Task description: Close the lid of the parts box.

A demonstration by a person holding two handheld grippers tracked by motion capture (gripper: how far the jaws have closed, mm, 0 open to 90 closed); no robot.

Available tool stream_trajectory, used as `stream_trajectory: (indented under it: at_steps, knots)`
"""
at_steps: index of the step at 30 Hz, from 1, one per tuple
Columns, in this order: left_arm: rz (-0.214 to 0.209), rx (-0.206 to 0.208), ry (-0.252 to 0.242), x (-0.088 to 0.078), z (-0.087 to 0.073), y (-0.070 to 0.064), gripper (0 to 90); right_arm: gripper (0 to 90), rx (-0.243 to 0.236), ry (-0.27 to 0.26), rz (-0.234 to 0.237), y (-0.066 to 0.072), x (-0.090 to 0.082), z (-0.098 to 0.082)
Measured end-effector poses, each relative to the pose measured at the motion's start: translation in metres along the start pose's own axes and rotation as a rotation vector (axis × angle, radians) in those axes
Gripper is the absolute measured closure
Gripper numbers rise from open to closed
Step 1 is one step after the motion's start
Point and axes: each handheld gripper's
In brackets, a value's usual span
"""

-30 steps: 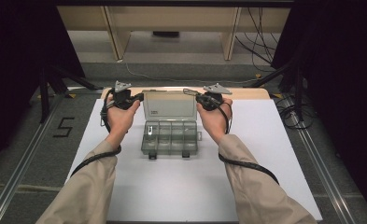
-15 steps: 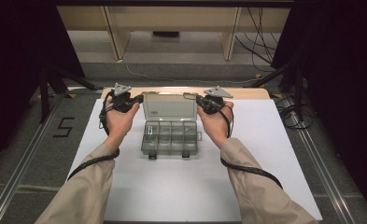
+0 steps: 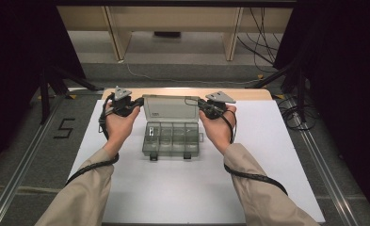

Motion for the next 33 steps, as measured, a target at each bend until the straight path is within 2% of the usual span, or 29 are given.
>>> stream_trajectory:
  at_steps: [33]
  knots:
    - [-0.011,0.051,-0.008,-0.015,-0.011,-0.005,87.5,85.8,-0.037,-0.019,0.002,0.008,-0.016,-0.011]
Point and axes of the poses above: each handheld gripper's, and its own axes: x roughly forward along the jaws, z roughly out of its top, y roughly to its left, and after that the axes turned 3 degrees about -x, right-handed
